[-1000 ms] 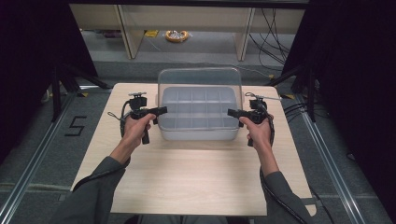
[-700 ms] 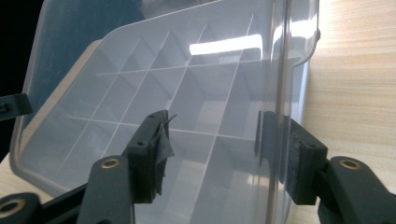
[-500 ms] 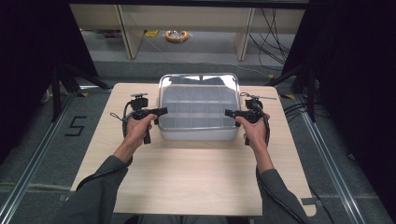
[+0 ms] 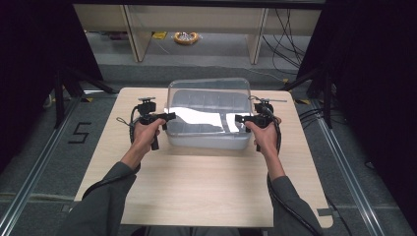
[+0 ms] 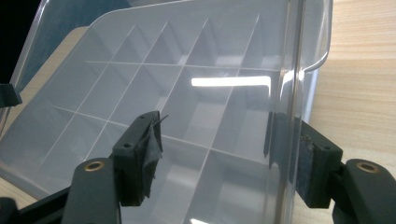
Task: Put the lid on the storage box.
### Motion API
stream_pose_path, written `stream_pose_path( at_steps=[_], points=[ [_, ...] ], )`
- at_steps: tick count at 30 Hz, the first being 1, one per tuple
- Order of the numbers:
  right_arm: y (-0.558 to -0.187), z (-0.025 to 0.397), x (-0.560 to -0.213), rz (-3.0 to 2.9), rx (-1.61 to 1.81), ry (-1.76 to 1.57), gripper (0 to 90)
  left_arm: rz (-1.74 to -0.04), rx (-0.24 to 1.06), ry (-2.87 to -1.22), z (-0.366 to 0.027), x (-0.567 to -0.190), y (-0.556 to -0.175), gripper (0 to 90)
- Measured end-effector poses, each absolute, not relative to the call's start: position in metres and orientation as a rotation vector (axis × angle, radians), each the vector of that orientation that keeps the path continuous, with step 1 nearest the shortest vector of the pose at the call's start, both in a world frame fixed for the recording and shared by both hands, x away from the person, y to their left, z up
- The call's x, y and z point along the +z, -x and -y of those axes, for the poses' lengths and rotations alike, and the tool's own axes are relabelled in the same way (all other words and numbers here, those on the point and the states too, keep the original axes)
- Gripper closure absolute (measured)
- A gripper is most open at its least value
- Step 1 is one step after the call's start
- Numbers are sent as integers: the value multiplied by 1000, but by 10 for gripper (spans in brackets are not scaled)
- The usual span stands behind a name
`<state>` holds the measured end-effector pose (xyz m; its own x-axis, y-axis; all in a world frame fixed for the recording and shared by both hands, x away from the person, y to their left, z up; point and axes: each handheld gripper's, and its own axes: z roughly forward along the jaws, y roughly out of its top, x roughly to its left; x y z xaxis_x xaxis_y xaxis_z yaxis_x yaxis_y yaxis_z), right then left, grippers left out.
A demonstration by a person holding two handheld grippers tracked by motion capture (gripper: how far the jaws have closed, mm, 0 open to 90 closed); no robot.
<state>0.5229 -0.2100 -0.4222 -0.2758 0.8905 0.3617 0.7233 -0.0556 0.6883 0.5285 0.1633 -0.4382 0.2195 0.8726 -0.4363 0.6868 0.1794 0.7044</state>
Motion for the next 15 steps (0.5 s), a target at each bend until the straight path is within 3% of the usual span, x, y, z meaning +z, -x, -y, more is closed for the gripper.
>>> stream_pose_path(
  at_steps=[15],
  points=[
    [-522, 214, -427, -2082, 1184, -1673, 311, -1539, 263, -1606, -158, -425, -546, 569]
  ],
)
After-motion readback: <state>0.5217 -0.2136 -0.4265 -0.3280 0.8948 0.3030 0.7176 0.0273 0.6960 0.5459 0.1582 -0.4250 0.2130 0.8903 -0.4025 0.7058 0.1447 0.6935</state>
